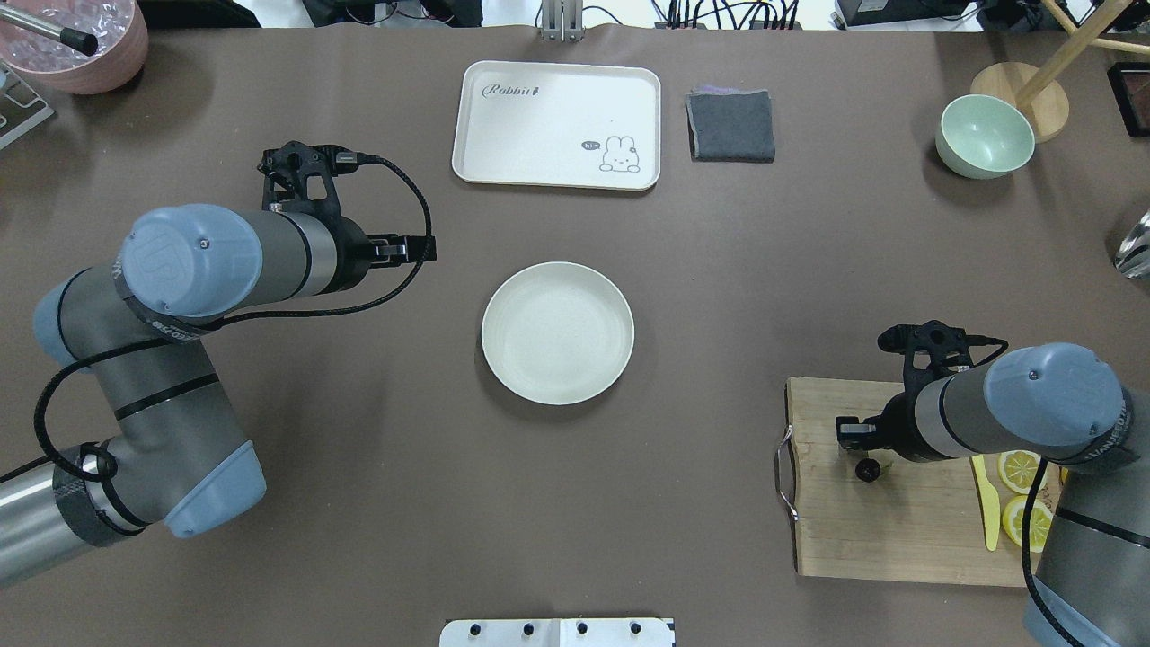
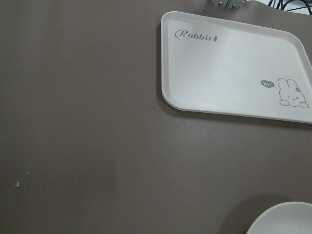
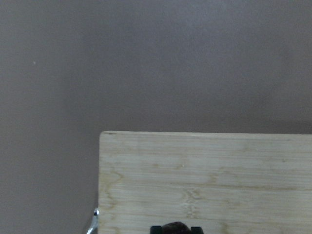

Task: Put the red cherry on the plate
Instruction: 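Lower the right gripper onto the dark cherry pair and grasp it, then carry the cherries with the right gripper over the white bowl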

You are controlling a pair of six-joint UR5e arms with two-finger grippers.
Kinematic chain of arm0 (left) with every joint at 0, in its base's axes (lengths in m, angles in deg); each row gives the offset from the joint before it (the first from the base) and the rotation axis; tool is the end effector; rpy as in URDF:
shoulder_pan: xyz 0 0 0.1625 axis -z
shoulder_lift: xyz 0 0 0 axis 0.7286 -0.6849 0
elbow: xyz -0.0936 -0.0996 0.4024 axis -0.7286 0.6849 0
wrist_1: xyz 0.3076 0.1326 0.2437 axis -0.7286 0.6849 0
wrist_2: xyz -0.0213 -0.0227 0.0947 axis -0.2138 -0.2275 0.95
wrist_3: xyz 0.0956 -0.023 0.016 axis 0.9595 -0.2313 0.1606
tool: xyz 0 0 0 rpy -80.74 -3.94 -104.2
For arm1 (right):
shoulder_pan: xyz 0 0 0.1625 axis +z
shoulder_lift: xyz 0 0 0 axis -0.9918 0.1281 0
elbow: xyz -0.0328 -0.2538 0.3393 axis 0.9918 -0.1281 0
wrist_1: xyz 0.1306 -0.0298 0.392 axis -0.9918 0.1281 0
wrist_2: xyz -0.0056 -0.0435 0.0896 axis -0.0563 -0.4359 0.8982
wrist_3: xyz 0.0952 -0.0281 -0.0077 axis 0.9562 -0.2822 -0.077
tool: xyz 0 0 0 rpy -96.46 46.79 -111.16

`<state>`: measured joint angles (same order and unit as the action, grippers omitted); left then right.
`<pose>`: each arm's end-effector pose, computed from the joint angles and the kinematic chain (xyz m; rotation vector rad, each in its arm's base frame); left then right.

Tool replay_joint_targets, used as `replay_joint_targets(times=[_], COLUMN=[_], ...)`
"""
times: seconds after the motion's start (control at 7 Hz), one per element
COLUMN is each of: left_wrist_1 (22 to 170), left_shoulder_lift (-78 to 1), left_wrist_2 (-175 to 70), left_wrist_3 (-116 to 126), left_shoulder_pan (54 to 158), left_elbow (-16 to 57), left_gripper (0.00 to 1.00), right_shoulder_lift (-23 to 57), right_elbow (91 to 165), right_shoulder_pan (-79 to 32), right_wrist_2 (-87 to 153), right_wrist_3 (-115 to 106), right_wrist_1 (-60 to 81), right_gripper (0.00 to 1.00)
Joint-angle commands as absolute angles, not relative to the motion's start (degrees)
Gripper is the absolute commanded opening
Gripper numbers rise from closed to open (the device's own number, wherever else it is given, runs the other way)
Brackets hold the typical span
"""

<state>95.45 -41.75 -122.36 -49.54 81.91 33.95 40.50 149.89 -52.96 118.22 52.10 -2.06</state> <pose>0.4251 -0.4594 0.2726 0.4963 0.9833 -0.2122 -0.3636 -0.3251 0.4348 0.0495 -0.8729 0.0815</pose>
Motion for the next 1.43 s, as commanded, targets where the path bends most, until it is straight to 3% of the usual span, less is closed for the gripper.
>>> replay_joint_targets(times=[0.0, 0.43, 0.71, 1.0, 1.29], left_wrist_1=[95.44, 96.06, 96.23, 96.5, 96.5], left_shoulder_lift=[-41.79, -39.6, -38.72, -37.4, -37.4], left_wrist_2=[-122.45, -122.89, -122.98, -122.8, -123.15], left_wrist_3=[-49.44, -49.27, -49.36, -49.27, -49.18], left_shoulder_pan=[82.45, 85.25, 87.72, 88.69, 90.09], left_elbow=[33.89, 33.54, 32.22, 31.69, 30.03], left_gripper=[0.98, 0.98, 0.98, 0.98, 0.98], right_shoulder_lift=[34.7, 10.89, -2.99, -7.27, -7.54], right_elbow=[151.16, 142.32, 127.5, 118.76, 115.92], right_shoulder_pan=[-48.38, -48.45, -48.45, -50.37, -54.23], right_wrist_2=[123.79, 121.55, 119.61, 116.37, 112.6], right_wrist_3=[51.78, 52.31, 52.4, 52.31, 53.27], right_wrist_1=[-0.86, 14.15, 13.56, 8.6, 5.21], right_gripper=[0.0, 0.0, 0.0, 0.0, 0.0])
